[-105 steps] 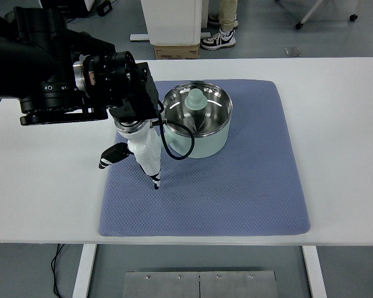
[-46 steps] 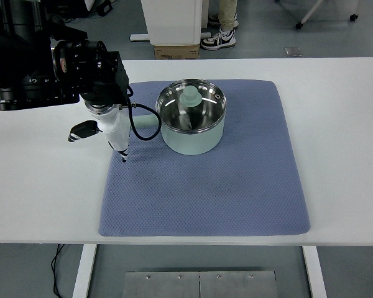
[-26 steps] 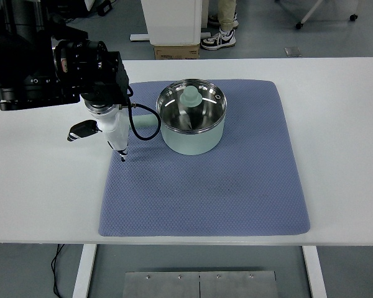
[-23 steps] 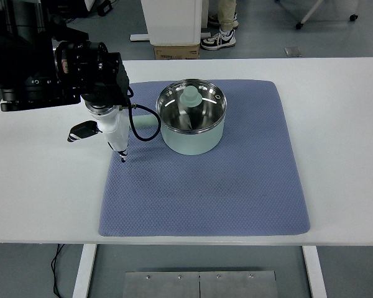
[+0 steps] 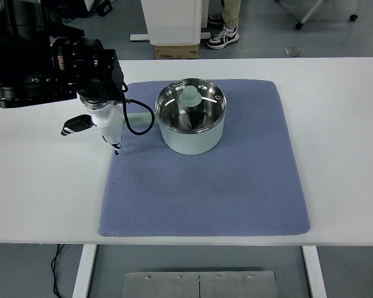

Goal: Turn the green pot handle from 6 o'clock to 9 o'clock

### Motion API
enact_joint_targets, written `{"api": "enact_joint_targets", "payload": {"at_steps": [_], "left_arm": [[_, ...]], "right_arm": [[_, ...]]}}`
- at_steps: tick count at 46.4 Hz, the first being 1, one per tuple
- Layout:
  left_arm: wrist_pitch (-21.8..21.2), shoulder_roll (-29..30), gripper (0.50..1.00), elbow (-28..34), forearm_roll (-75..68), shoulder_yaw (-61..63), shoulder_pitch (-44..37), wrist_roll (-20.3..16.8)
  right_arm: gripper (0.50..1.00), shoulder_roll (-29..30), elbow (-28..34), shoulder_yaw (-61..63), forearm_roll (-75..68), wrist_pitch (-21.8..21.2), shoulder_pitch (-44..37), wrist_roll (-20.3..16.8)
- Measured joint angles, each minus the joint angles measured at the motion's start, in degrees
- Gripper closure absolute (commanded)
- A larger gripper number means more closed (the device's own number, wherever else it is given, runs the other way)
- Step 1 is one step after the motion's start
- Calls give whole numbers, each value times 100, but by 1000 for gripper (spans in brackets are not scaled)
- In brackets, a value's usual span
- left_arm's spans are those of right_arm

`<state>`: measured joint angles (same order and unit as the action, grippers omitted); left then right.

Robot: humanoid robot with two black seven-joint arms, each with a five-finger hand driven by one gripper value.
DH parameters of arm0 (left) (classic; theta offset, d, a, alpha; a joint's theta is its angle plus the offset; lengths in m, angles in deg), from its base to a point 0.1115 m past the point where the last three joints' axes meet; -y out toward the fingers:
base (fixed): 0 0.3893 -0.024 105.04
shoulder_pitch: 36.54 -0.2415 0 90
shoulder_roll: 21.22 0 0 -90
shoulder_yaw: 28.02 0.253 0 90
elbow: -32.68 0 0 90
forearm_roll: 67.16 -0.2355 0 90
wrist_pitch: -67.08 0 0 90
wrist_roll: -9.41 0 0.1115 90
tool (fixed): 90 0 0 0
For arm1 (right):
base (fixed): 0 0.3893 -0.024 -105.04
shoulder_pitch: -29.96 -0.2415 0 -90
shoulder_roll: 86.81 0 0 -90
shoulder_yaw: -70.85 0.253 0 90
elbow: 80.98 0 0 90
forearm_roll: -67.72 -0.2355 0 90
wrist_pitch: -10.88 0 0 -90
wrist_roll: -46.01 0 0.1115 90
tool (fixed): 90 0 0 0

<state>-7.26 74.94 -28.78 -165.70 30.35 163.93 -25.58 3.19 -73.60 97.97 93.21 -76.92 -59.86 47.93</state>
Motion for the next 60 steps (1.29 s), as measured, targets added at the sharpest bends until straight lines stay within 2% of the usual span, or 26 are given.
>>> {"api": "enact_joint_targets", "payload": {"at_steps": [23,52,60], "left_arm": [[-55,9,500,-32,-54,1,135,0],[61,56,500,-764,-544,-342,345,-1],[312,89,500,-1039,-520,-791,341,-1]], "right_arm": [[500,0,0,-1,0,-2,0,1],[500,0,0,3,0,-1,0,0],[500,0,0,1,0,1,-1,0]]}}
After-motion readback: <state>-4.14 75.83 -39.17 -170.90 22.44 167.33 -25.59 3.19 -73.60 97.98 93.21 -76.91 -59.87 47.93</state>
